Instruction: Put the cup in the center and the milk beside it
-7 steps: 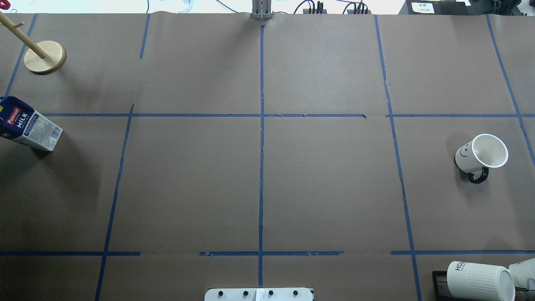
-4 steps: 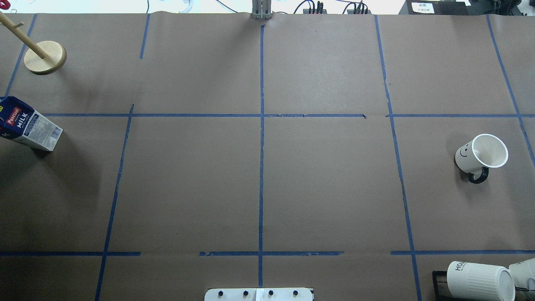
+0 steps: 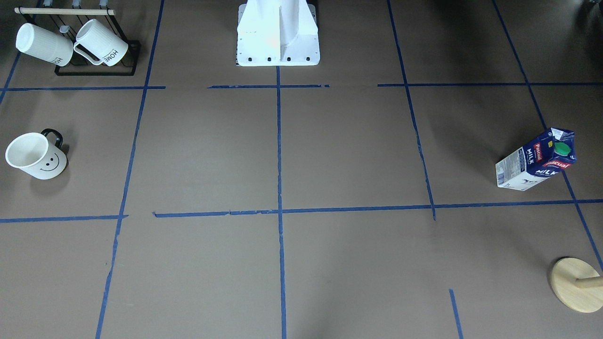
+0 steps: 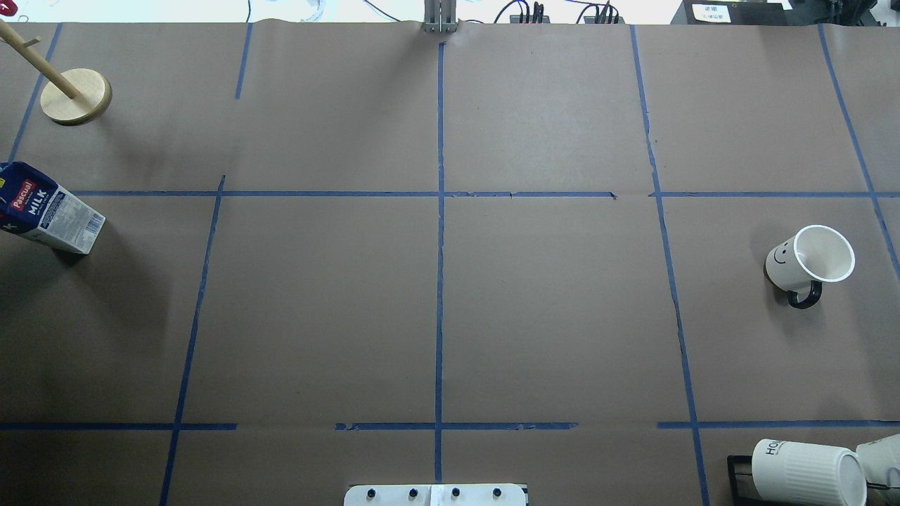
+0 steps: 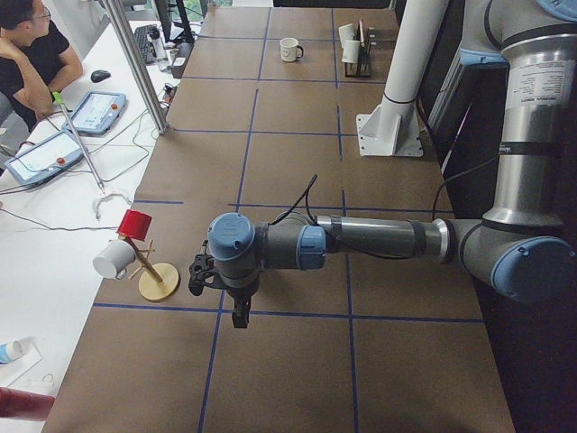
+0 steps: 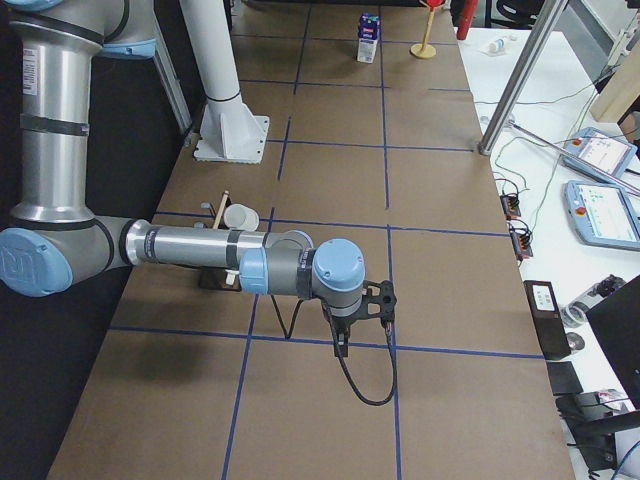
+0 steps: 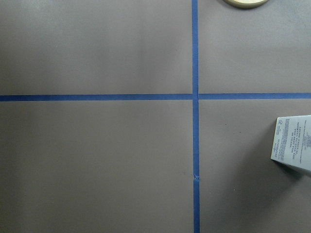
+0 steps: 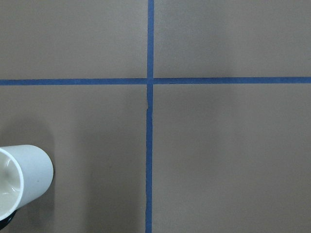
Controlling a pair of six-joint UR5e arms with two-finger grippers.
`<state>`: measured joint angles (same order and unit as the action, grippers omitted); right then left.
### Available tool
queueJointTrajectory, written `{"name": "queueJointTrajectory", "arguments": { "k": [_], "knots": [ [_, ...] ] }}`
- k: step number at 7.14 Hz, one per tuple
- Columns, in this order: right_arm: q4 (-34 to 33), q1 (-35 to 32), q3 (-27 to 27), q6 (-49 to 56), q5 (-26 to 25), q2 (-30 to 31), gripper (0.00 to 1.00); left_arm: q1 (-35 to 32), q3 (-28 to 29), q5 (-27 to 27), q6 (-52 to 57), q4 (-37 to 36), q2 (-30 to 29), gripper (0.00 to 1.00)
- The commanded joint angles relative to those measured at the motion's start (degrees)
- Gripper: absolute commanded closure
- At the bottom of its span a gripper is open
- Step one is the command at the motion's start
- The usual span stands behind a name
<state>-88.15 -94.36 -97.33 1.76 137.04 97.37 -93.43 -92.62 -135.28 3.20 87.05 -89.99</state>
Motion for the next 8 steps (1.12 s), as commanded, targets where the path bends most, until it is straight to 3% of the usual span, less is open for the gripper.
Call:
{"name": "queueJointTrajectory", "arguments": {
  "k": [1,5,6,8],
  "knots": [
    [0.35,0.05,0.56,-0.09,0.16,0.10,0.00,0.00,-0.02,-0.07,-0.03,-0.04,-0.01,0.00],
    [0.79,0.22,-0.40,-1.40,1.21,-1.40,0.00,0.00,-0.02,0.02,-0.03,0.05,-0.09,0.00],
    [1.14,0.57,-0.58,-2.02,3.56,-1.31,0.00,0.00,-0.02,0.02,-0.03,0.05,-0.10,0.00],
    [3.23,6.17,-5.04,-5.07,5.08,-1.22,0.00,0.00,-0.28,-0.07,-0.03,0.05,0.08,0.00]
  ]
}}
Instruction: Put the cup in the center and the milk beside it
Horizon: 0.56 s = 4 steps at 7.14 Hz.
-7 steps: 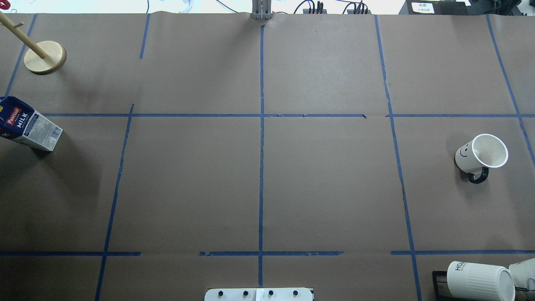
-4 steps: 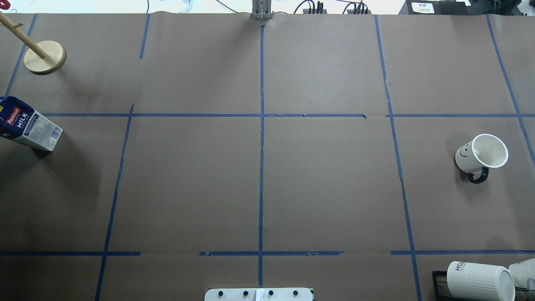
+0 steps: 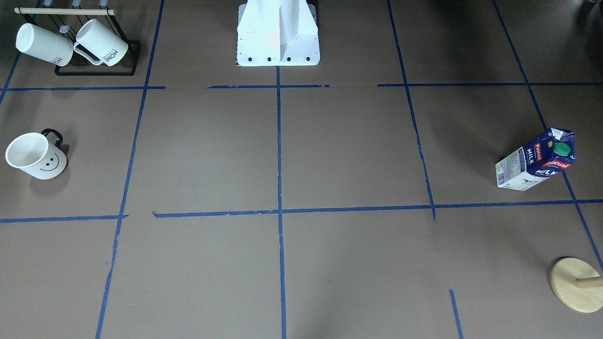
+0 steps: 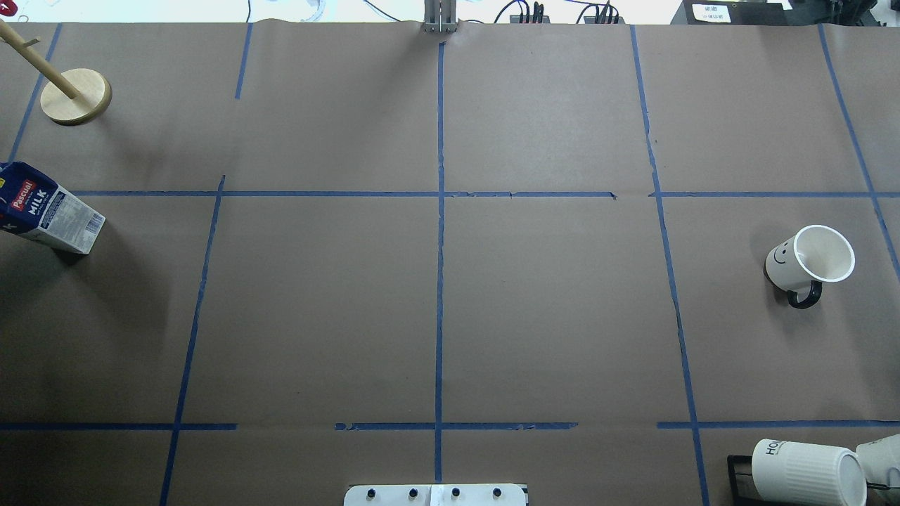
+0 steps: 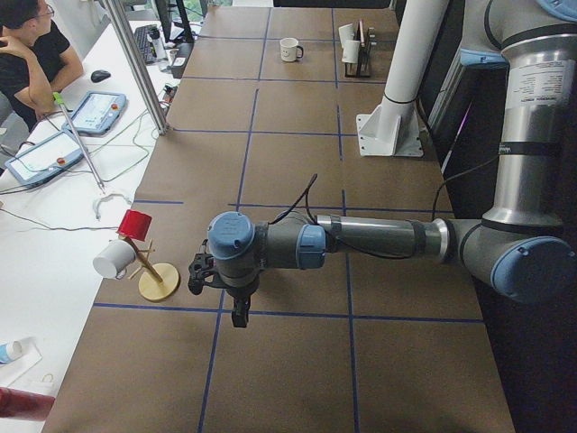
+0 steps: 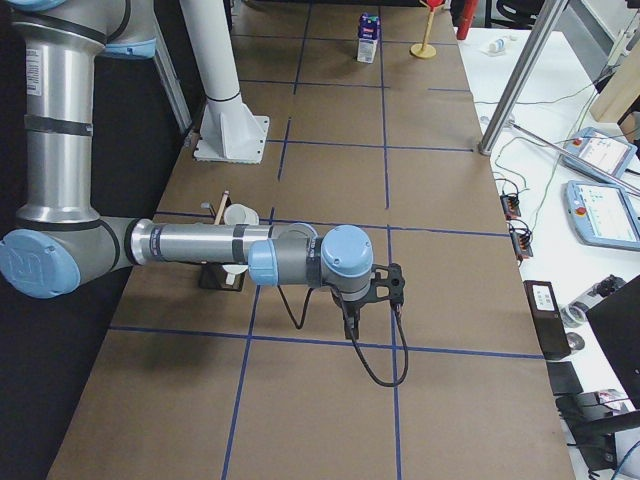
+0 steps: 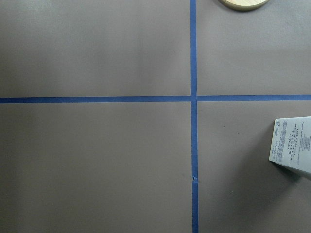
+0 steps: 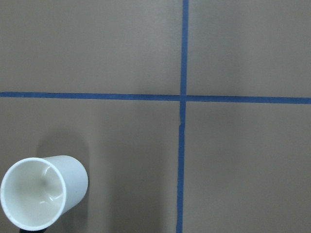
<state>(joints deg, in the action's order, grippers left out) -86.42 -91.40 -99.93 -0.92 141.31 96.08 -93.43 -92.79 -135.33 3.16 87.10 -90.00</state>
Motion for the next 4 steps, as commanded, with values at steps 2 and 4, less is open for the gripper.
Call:
{"name": "queueJointTrajectory", "arguments": {
  "k": [2,4],
  "knots": [
    [9.12,12.78,-3.44,-24.20,-0.06,-0.54,0.00,0.00,-0.02,-0.03,0.00,0.00,0.09,0.00],
    [13.63,18.00,-2.11,-30.96,-3.20,-0.80,0.00,0.00,-0.02,-0.03,0.00,0.00,0.09,0.00]
  ]
}}
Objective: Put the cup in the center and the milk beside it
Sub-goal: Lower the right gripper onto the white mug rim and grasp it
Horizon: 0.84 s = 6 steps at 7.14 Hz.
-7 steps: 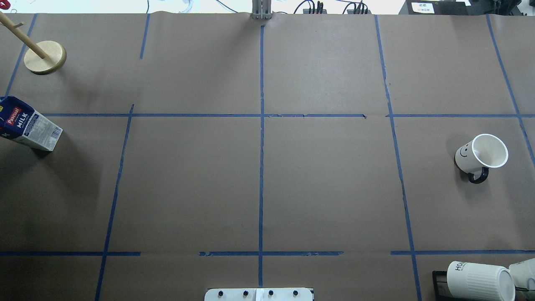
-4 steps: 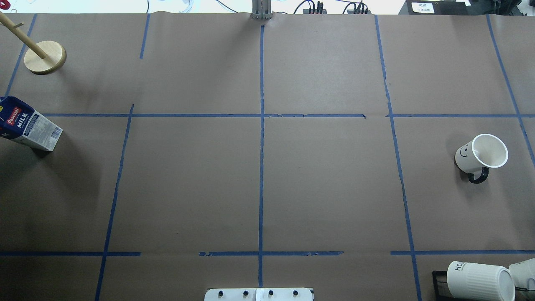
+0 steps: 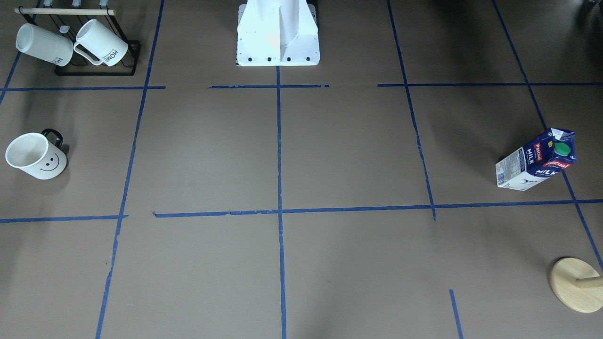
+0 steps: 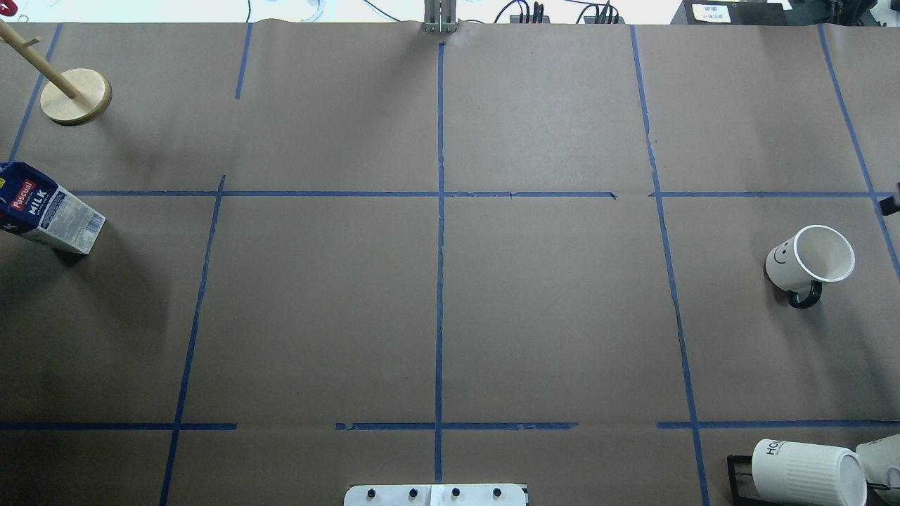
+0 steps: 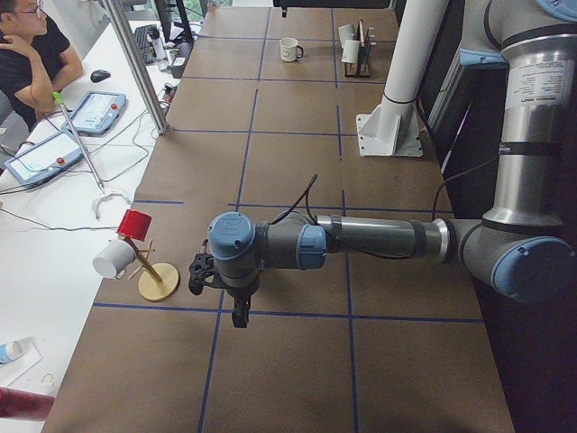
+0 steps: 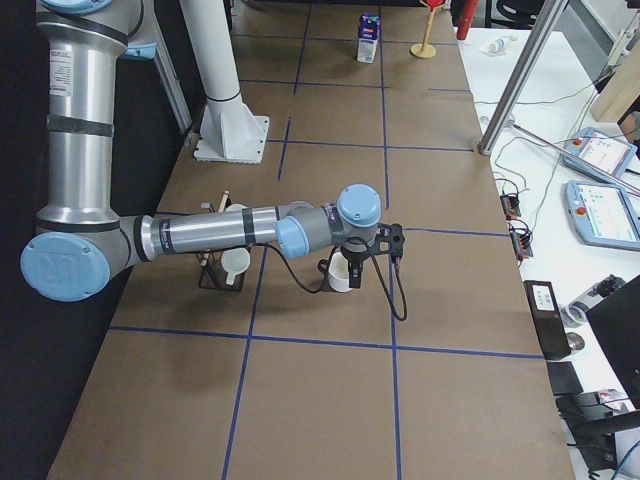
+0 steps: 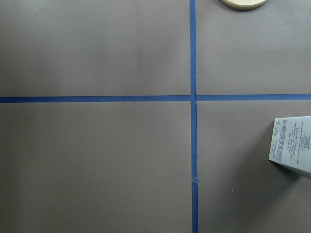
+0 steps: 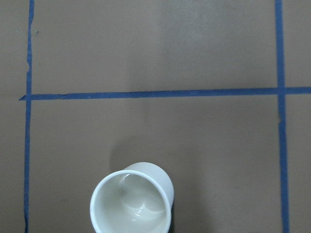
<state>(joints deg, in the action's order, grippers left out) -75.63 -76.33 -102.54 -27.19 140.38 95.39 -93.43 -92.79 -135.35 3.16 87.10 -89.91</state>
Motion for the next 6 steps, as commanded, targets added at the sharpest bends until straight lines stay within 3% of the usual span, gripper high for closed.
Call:
{"name": "queueJointTrajectory", "arguments": {
  "k": [1,6],
  "knots": [
    [2.95,3.81,1.54,-5.15,-2.65,-0.11,0.00,0.00,-0.03,0.00,0.00,0.00,0.09,0.00],
    [3.04,8.64,8.67,-5.25,-3.53,-3.10,0.00,0.00,-1.25,0.09,0.00,0.00,0.09,0.00]
  ]
}}
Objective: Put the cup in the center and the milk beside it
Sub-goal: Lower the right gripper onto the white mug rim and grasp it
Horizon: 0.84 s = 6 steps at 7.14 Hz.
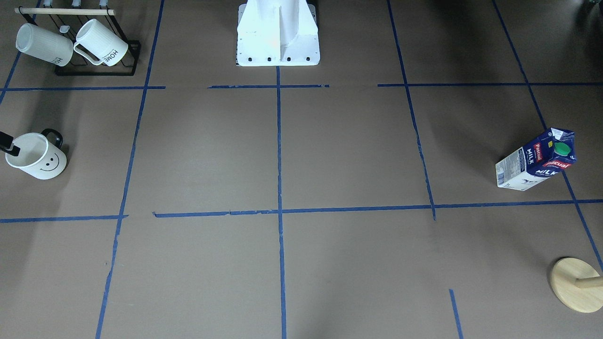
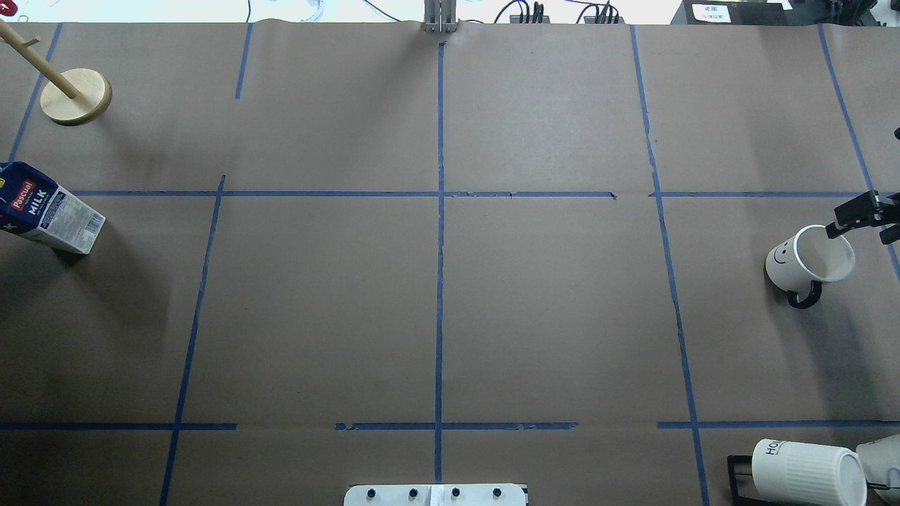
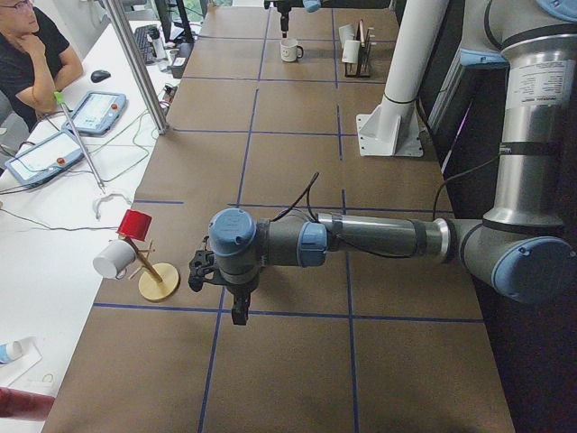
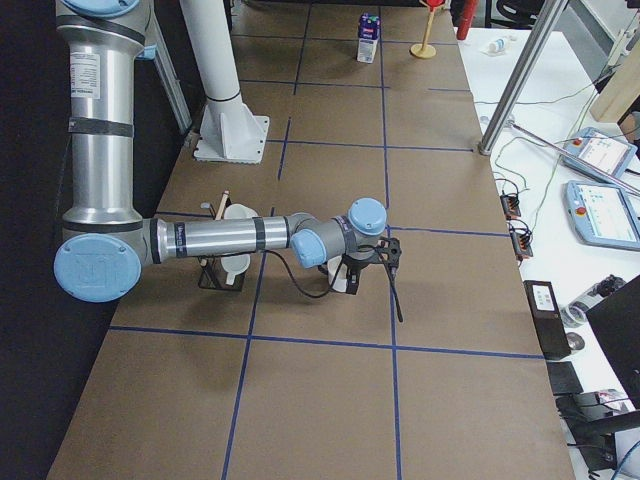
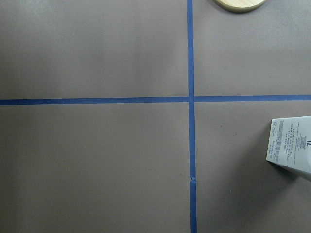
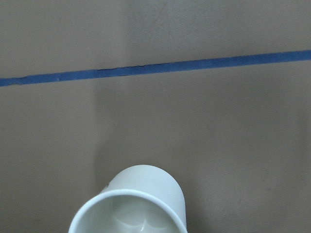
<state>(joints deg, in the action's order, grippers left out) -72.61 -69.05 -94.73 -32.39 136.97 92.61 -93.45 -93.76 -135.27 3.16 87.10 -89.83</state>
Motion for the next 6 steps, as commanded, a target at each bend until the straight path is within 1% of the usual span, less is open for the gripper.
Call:
{"name": "queueJointTrajectory", "arguments": {
  "k": [1,3,4,6],
  "knots": [
    [0.01,1.46,0.86,-0.13,-0.21,0.03,0.00,0.02,-0.72,-0.08,0.00,0.00,0.00,0.00],
    [0.01,2.69,1.13,-0.13,-1.96,0.20,0.01,-0.07,-1.08,-0.08,-0.09,-0.26,0.00,0.00],
    [0.01,2.69,1.30,-0.13,-2.15,0.21,0.05,-0.07,-1.08,0.01,-0.09,-0.26,0.00,0.00],
    [0.10,3.48,1.22,0.04,-2.24,0.29,0.57,-0.07,-1.08,-0.08,-0.09,-0.44,0.00,0.00]
  ]
}}
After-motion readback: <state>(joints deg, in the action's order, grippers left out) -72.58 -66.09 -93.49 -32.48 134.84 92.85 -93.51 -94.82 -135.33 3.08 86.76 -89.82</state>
